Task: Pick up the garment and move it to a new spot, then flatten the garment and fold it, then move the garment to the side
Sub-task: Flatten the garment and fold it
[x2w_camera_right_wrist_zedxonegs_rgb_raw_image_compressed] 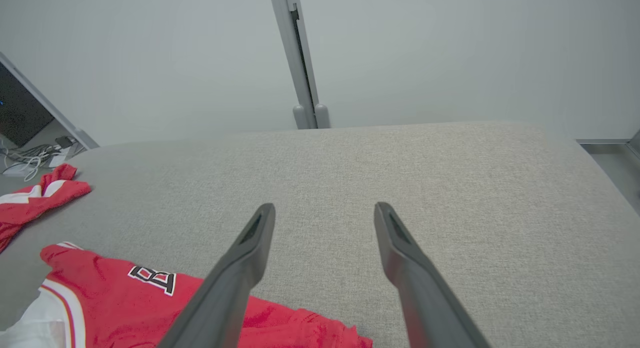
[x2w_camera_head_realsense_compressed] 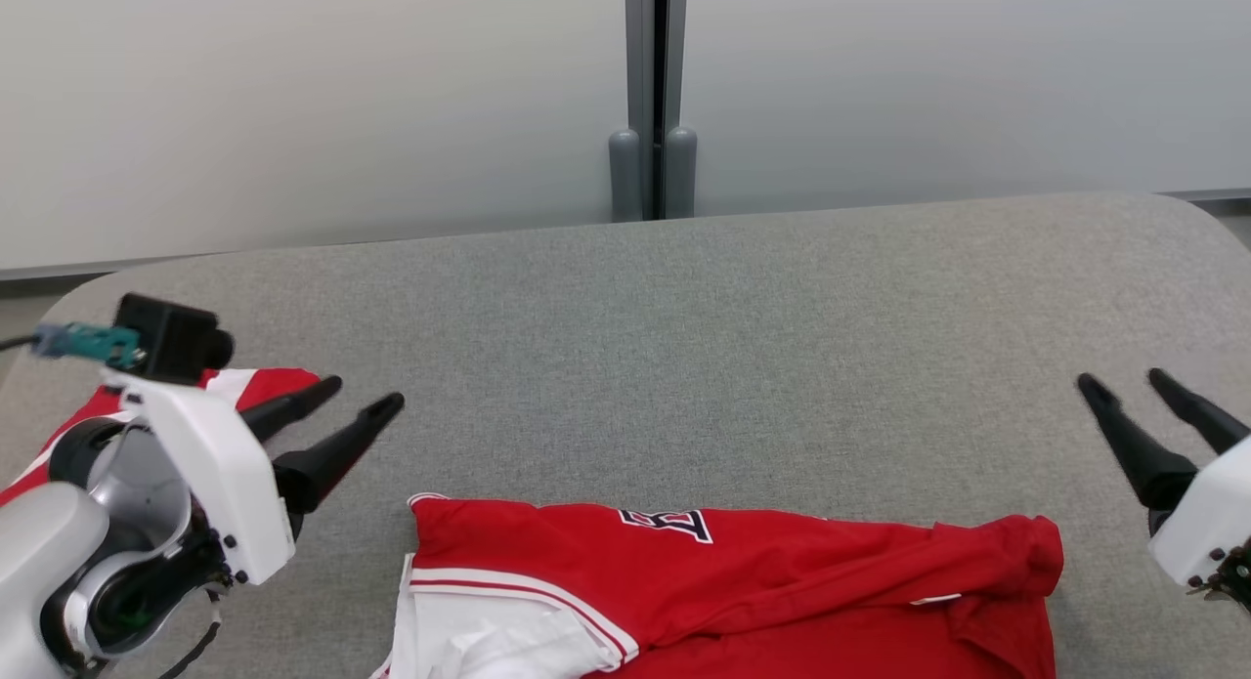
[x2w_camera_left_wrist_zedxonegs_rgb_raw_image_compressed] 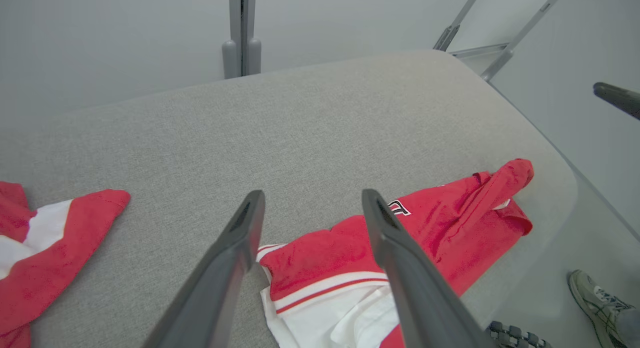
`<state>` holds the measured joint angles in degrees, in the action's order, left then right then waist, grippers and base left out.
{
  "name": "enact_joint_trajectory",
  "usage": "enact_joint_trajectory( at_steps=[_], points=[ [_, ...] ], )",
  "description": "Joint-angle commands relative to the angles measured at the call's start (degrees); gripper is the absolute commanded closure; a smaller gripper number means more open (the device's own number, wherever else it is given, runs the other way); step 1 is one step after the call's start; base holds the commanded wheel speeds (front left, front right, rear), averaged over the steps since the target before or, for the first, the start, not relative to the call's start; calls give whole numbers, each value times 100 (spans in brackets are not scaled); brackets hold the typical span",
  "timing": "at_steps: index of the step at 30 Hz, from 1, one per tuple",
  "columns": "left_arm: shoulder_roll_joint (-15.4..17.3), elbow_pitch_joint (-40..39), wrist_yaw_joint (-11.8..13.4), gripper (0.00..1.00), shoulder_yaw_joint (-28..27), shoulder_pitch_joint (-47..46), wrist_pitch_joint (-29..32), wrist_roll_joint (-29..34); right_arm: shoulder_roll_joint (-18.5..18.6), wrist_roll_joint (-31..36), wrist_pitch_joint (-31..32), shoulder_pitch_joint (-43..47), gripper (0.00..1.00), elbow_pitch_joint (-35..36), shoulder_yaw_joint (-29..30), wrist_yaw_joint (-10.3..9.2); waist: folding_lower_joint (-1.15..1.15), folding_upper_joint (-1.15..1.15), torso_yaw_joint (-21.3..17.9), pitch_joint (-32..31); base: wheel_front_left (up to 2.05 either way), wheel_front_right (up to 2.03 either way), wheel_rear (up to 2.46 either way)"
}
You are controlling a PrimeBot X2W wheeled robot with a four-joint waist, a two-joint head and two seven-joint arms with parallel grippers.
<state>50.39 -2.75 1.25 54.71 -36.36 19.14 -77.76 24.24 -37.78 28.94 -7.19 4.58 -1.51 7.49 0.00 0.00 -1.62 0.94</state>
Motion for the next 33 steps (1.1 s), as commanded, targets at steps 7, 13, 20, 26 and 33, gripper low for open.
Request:
enact_joint_trajectory(
  at_steps=[7,13,20,26,33],
  points=[
    [22,-262,1022,0,-600,1057,-2472,675,-551,436,-1611,575,0,-118,522,2,0,0,76,-157,0,0,0],
    [-517,-471,1659,0,-1144,1914,-3423,1285,-1020,655,-2677,1139,0,-329,738,2,0,0,222,-169,0,0,0],
    [-1889,-756,1799,0,-3031,3414,-3437,3029,-1280,828,-3218,1399,0,-673,600,2,0,0,227,-81,0,0,0],
    [-2742,-684,1351,0,-3648,4131,-3438,3846,-1355,913,-3314,1299,0,-1028,531,2,0,0,229,43,0,0,0],
    [-3158,-445,883,0,-3880,4170,-3439,4241,-1395,936,-2710,1163,0,-1500,447,2,0,0,189,93,0,0,0]
  ],
)
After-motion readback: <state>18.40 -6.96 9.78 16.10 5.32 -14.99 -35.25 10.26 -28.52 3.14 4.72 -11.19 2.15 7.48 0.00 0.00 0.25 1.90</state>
